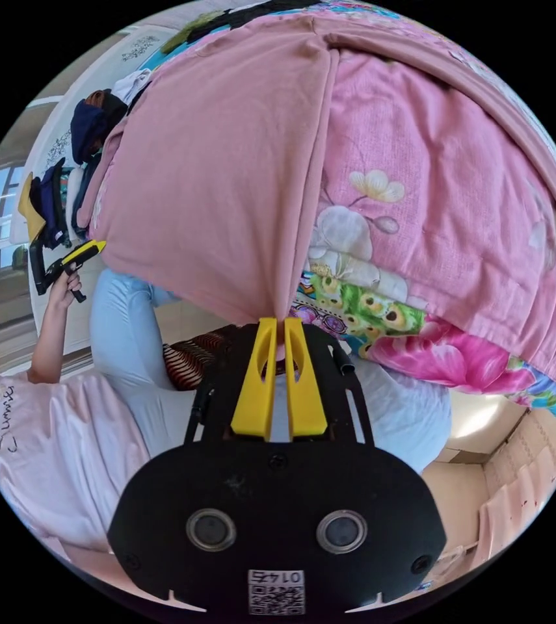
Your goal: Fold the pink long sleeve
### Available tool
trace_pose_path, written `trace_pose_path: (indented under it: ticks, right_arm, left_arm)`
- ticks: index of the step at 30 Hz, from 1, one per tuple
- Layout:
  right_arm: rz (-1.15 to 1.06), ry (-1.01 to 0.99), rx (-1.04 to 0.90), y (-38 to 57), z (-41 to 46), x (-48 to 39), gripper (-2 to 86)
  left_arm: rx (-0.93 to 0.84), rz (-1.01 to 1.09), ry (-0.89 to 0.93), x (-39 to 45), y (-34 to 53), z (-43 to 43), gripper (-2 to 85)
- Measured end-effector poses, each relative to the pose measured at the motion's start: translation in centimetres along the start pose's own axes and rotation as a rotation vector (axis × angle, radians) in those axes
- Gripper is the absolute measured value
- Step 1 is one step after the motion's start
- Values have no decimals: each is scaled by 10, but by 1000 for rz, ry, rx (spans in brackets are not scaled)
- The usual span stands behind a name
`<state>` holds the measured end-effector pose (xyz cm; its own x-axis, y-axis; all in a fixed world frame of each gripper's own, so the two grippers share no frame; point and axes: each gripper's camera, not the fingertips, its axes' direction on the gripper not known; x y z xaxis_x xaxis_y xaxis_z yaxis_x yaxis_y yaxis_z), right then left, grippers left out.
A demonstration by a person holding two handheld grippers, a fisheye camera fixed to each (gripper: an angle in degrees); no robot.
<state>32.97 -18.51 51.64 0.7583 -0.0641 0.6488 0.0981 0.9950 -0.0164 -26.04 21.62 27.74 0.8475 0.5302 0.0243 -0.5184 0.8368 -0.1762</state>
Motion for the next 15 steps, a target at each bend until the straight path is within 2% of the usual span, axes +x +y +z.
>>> trace_pose_path:
  ticks: [6,9,12,14,15]
  right_arm:
    - [-1,-75,29,37,-42,31,56]
    - [50,-95,166,78,-89,65,82]
    - [199,-119,479,126,-144,121,100]
    - [361,-114,795,169,-180,168,112]
    - [404,-107,874,180,-186,179,112]
  left_arm:
    - [-44,-44,-37,20,-25,13,43]
    - [-39,-29,-165,32,-28,-7,48]
    - [6,-35,-134,43,-39,-28,48]
    - [90,-22,-53,62,-62,-42,45]
    - [106,-9,-33,69,-70,-44,44]
